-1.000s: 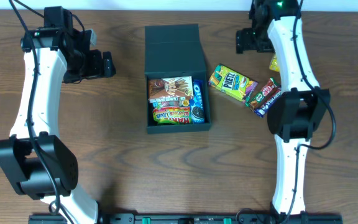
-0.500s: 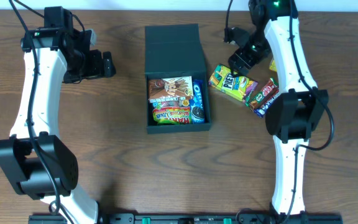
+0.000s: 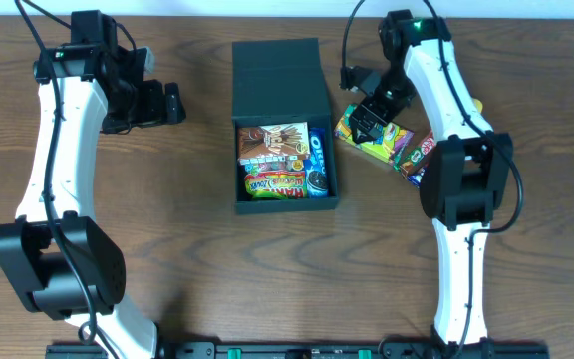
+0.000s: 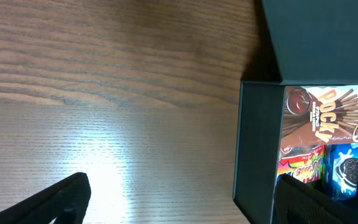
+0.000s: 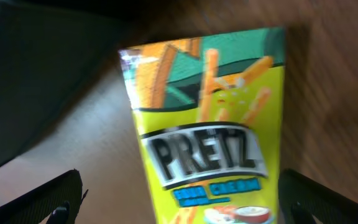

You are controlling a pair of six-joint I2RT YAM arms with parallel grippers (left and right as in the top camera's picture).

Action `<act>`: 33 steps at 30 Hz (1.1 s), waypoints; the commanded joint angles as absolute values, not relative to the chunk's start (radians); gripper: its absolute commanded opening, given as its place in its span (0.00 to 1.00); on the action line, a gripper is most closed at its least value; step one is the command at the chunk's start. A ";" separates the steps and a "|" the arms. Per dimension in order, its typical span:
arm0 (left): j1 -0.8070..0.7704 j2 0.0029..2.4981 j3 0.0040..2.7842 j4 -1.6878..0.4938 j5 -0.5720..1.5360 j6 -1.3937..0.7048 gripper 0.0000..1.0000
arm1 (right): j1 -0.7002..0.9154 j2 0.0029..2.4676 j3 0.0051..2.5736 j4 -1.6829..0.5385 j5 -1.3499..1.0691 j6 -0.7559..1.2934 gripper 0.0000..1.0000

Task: Pack container
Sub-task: 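Lift the green Pretz box with the right gripper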

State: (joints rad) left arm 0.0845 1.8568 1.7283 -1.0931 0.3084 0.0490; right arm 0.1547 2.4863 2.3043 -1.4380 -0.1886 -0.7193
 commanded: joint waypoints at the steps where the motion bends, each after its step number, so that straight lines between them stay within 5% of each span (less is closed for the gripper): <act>1: 0.091 1.844 1.729 -1.096 0.311 0.038 0.96 | 0.160 2.463 2.297 -1.412 -0.141 -0.703 0.99; 33: 0.091 1.844 1.729 -1.096 0.305 0.038 0.96 | 0.183 2.463 2.143 -1.241 -0.081 -0.707 0.96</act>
